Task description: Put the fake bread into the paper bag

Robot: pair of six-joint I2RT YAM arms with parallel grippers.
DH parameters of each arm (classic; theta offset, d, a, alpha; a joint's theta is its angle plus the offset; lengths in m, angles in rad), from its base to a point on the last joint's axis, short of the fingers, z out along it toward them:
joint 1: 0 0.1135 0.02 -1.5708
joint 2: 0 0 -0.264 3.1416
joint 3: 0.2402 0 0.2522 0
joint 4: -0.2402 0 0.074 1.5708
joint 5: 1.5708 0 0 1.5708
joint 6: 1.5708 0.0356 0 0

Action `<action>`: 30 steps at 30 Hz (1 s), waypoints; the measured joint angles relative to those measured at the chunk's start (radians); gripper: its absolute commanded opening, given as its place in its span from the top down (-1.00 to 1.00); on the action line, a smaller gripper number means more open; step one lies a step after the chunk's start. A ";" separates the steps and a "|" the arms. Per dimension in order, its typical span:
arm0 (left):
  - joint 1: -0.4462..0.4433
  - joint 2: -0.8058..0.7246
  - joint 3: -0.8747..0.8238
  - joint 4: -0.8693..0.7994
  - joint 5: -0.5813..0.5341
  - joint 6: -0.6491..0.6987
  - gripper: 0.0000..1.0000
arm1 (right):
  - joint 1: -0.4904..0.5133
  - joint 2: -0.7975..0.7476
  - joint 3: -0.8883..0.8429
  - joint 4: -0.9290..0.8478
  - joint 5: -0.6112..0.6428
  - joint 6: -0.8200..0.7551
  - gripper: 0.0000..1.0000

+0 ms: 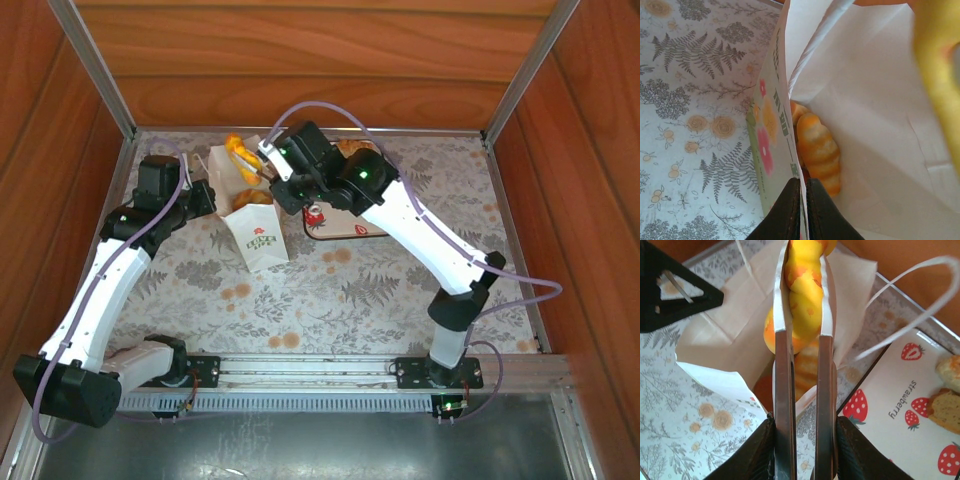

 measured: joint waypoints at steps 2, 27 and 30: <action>0.000 -0.003 -0.001 0.000 0.000 0.000 0.78 | 0.000 0.015 0.001 -0.020 -0.011 0.000 0.35; 0.000 -0.013 -0.004 0.000 0.001 0.000 0.78 | 0.005 0.045 -0.005 -0.041 -0.027 -0.003 0.06; 0.000 -0.013 -0.004 0.000 0.001 0.000 0.78 | 0.005 0.045 -0.009 -0.040 -0.024 0.000 -0.01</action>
